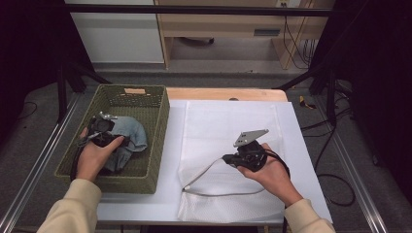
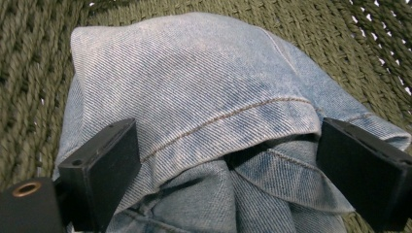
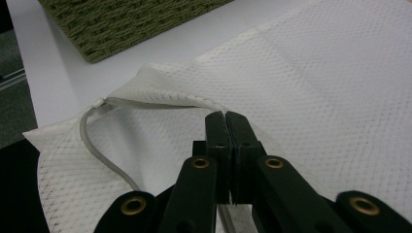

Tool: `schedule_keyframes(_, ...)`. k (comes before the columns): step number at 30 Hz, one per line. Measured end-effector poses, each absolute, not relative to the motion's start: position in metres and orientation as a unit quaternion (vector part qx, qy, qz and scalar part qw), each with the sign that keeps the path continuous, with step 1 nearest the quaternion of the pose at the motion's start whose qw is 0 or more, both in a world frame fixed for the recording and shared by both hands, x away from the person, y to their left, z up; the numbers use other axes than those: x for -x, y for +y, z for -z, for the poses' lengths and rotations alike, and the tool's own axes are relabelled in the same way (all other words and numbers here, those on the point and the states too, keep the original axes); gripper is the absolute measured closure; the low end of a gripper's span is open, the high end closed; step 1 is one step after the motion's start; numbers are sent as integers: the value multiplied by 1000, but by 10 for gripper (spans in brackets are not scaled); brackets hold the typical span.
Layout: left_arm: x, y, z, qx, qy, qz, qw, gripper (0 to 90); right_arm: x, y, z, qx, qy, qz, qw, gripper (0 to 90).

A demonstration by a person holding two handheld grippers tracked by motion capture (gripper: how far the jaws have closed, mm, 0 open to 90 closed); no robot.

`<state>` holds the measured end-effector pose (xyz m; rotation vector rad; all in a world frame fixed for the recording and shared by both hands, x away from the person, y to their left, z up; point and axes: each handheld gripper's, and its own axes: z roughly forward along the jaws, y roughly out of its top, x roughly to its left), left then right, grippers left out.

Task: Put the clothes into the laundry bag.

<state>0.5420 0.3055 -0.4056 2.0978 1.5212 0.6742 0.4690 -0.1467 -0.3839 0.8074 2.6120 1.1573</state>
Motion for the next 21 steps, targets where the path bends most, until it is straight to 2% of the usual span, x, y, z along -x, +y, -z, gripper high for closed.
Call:
schedule_keyframes(6, -541, 307, 414, -762, 571, -222, 207, 65, -469, -148, 383, -271, 876, -390, 84, 891)
schedule_keyframes(8, -542, 309, 416, -760, 582, -200, 210, 29, -469, -148, 383, -272, 876, -390, 82, 891)
schedule_keyframes(21, -547, 307, 416, -765, 567, -217, 214, 0, -469, -148, 383, -273, 877, -387, 83, 890)
